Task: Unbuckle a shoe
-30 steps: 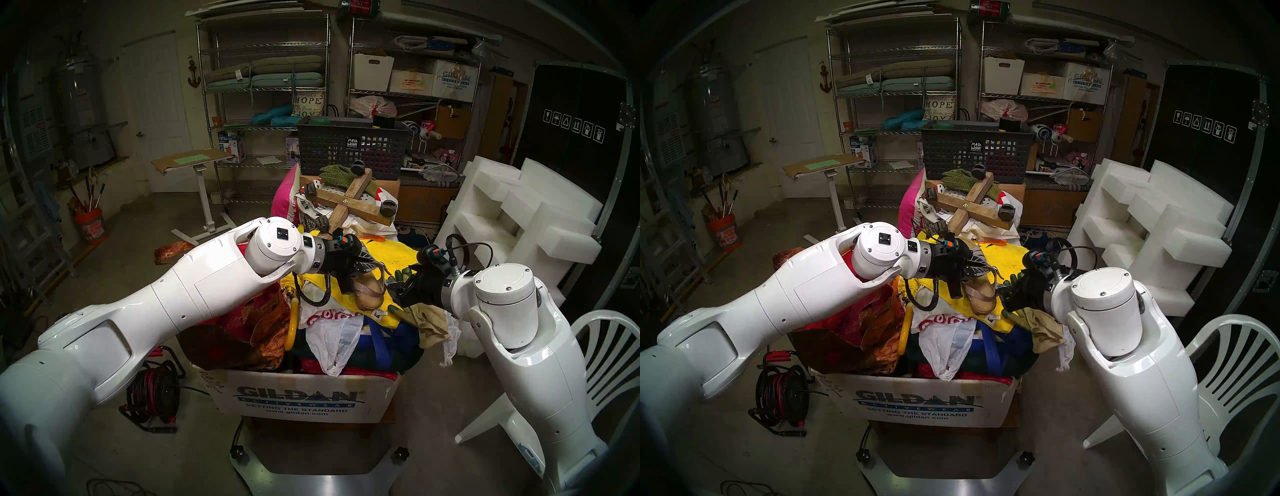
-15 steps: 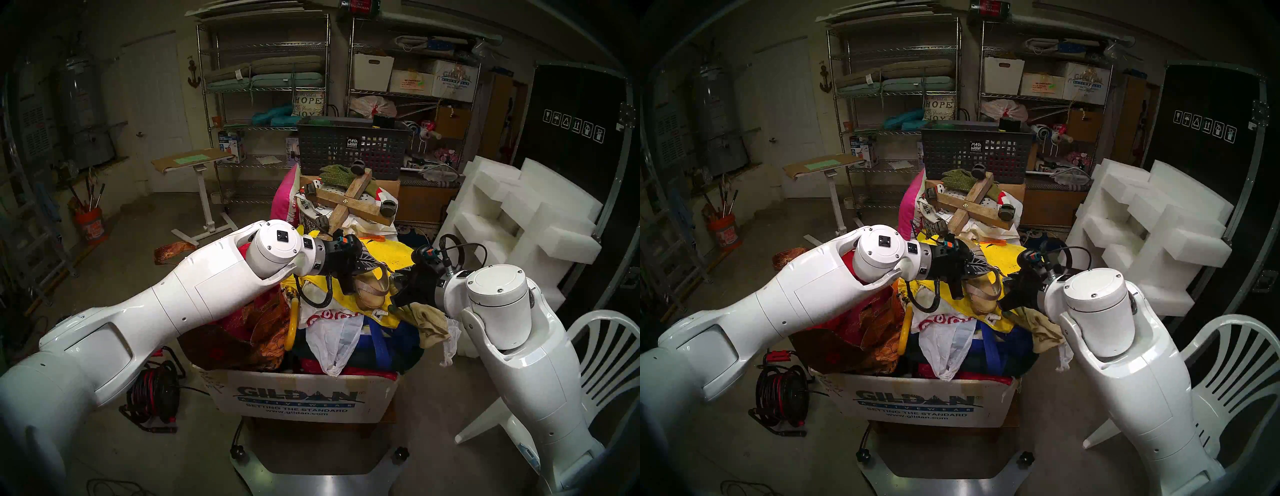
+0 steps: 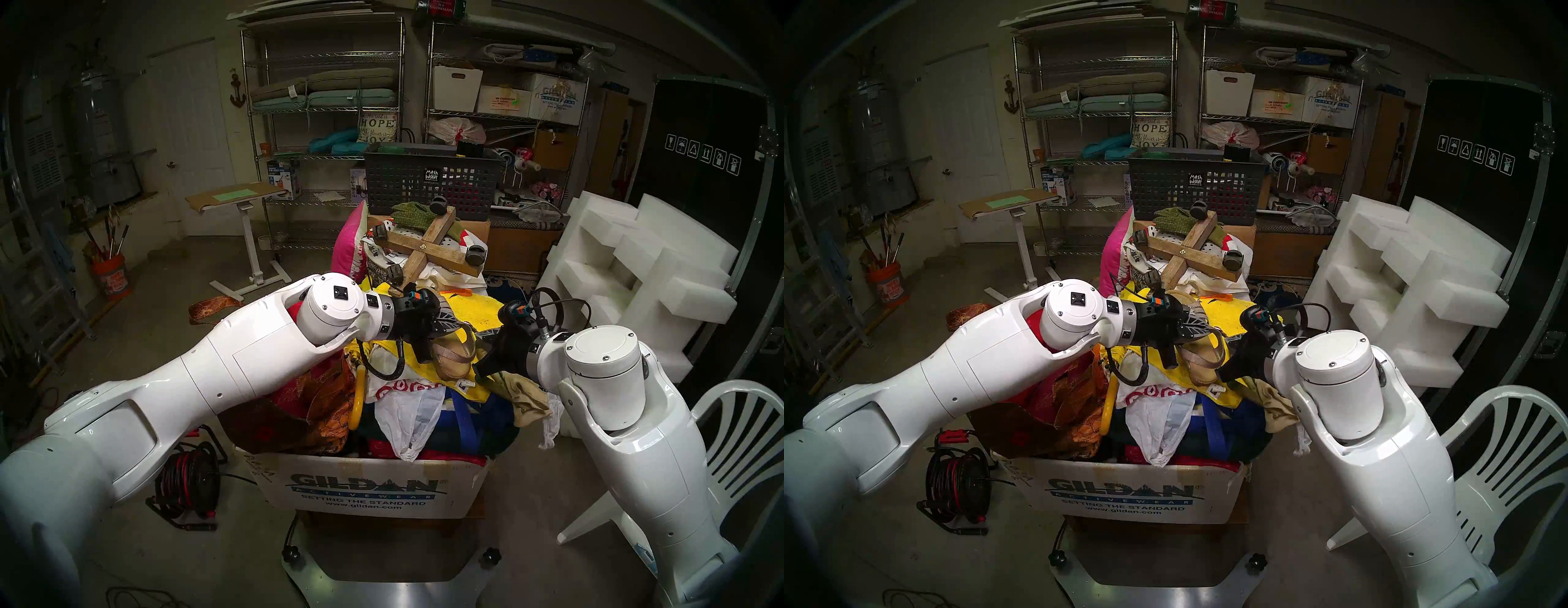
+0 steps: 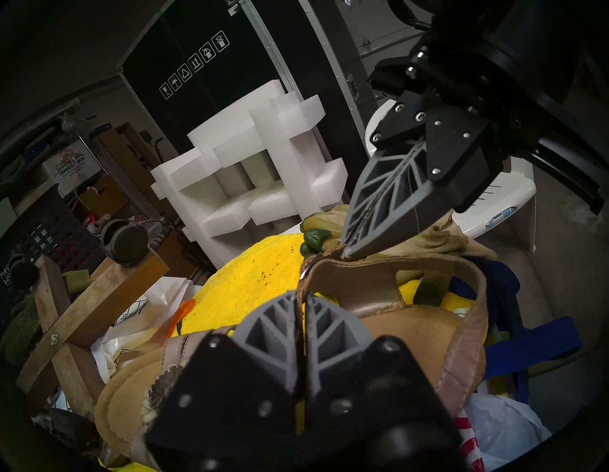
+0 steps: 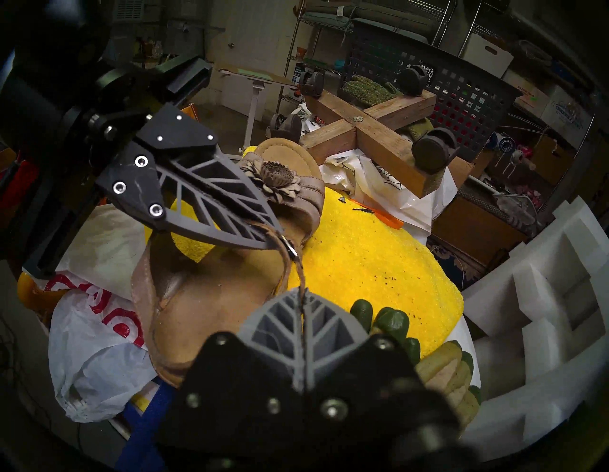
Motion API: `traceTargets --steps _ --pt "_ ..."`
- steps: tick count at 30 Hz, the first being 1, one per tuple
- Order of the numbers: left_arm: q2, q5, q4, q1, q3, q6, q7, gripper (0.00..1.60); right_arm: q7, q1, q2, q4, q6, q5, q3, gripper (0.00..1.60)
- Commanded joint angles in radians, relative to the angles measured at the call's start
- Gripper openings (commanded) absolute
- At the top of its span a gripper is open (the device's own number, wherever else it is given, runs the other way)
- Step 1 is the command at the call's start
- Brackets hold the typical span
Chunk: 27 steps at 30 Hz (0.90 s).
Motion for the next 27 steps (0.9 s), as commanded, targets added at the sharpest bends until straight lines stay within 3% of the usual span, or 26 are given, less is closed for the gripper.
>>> traceTargets --steps 1,25,26,27 --pt "0.004 -0.01 -0.022 -0.005 -0.016 -0.007 0.005 0.0 -0.007 0.03 -0.018 -0.02 -0.007 -0.003 -0.007 0.0" --pt "-0.009 -0.035 -0.011 -0.013 -0.012 -0.013 0.007 0.0 0.003 0.102 -0.033 0.025 0.0 -0.005 -0.036 0.0" --pt "-0.01 -0.035 -0.008 -0.013 -0.011 -0.016 0.005 0.0 0.004 0.104 -0.032 0.028 0.001 -0.005 -0.037 0.06" --pt "-0.011 -0.035 -0.006 -0.014 -0.011 -0.017 0.004 0.0 0.005 0.105 -0.032 0.03 0.001 -0.005 -0.037 0.28"
